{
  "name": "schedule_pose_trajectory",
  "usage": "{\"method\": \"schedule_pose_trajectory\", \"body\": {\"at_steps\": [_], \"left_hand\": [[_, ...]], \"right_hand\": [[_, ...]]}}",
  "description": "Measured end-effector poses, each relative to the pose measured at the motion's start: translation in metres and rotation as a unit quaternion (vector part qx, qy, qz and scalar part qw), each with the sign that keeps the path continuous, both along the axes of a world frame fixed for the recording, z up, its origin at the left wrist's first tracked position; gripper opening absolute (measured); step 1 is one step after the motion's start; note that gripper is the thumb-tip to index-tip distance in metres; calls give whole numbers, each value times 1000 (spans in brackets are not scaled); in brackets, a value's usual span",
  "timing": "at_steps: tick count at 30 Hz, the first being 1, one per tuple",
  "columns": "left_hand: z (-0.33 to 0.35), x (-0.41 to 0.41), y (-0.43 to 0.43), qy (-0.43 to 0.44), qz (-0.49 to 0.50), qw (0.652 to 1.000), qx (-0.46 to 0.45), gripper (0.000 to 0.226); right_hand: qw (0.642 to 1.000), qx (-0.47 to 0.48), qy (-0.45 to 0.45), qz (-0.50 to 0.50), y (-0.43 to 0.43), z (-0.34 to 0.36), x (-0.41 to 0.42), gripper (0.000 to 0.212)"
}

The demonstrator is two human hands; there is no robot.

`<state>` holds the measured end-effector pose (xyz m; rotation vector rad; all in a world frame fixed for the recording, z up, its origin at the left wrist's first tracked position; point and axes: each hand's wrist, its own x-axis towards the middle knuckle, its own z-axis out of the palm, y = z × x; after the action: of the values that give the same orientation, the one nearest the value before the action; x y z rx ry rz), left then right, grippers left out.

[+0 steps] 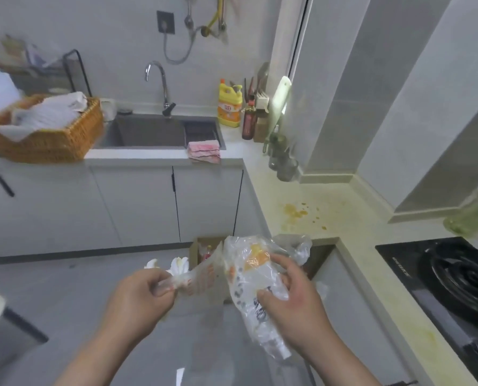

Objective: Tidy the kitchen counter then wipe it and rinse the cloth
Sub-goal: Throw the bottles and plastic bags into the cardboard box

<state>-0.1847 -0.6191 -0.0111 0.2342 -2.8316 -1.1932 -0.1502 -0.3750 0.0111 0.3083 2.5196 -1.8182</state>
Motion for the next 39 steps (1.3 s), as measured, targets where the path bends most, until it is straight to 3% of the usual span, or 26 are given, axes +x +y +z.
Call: {"method": "schedule_pose_trajectory", "body": {"at_steps": [18, 24, 32, 36, 39], "left_hand": [[-40, -185, -12, -74, 93, 992, -34, 11], [-53, -249, -11, -92, 129, 987, -26, 18], [-88, -316, -32, -127, 138, 982, 9, 34], [-125, -360, -54, -158, 112, 980, 34, 18], [-162, -394, -69, -176, 97, 978, 59, 21]], "right_hand": [[996, 16, -40, 77, 14, -49, -234, 55], [993, 20, -75, 86, 21, -75, -304, 53], [990, 48, -118, 59, 0, -105, -372, 54], [987, 48, -145, 39, -18, -133, -400, 53], [985, 65, -162, 11, -34, -161, -419, 54]]}}
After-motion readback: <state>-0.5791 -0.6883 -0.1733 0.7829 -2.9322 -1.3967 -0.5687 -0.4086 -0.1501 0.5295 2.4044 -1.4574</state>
